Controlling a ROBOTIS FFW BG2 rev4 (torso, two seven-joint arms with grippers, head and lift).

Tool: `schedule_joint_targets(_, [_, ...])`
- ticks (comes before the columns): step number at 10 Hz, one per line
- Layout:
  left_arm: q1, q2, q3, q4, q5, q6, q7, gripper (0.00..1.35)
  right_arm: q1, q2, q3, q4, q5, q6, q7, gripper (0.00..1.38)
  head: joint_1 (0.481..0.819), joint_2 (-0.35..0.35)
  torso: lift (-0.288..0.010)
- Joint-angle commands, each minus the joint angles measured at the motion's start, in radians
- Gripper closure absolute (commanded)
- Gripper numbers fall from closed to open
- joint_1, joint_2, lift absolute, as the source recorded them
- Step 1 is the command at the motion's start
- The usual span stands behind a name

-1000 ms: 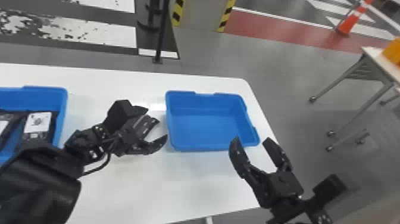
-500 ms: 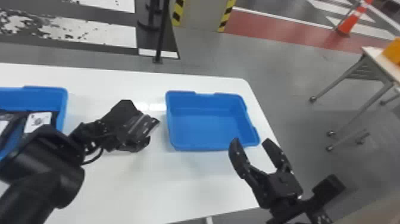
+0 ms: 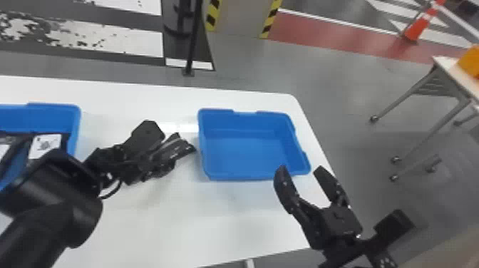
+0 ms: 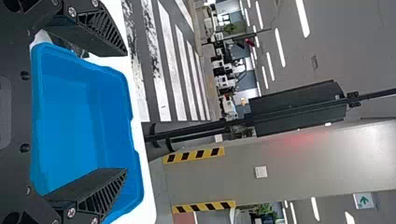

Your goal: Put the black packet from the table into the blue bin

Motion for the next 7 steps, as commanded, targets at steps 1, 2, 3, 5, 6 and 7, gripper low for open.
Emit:
schedule_joint_targets(1, [0.003, 0.002, 0.0, 0.0, -0.007, -0.048, -0.002, 1.21, 0.001, 0.001, 0.0, 0.002, 0.0, 0.0, 0.001, 0.13, 0.695, -0.35, -0.11])
schedule_joint_targets(2, [-0.002, 0.002, 0.002, 0.0, -0.011, -0.077, -0.006, 1.21, 0.001, 0.001, 0.002, 0.002, 0.0, 0.0, 0.001, 0.13, 0.695, -0.35, -0.11])
schedule_joint_targets(3, [-0.002, 0.002, 0.016, 0.0, -0.011, -0.104, -0.012, 1.21, 0.001, 0.001, 0.002, 0.002, 0.0, 0.0, 0.001, 0.13, 0.695, -0.35, -0.11])
schedule_joint_targets(5, [-0.007, 0.013, 0.068, -0.015, -0.005, -0.156, -0.038, 1.21, 0.008, 0.001, 0.002, -0.005, 0.0, 0.0, 0.001, 0.13, 0.695, -0.35, -0.11])
schedule_joint_targets(6, [0.001, 0.033, 0.094, -0.069, 0.023, -0.139, -0.048, 1.21, 0.013, 0.001, 0.002, -0.01, 0.0, 0.0, 0.001, 0.13, 0.695, -0.35, -0.11])
schedule_joint_targets(7, [0.011, 0.054, 0.134, -0.135, 0.023, -0.134, -0.055, 1.21, 0.015, 0.001, 0.002, -0.013, 0.002, 0.0, 0.001, 0.13, 0.695, -0.345, -0.11])
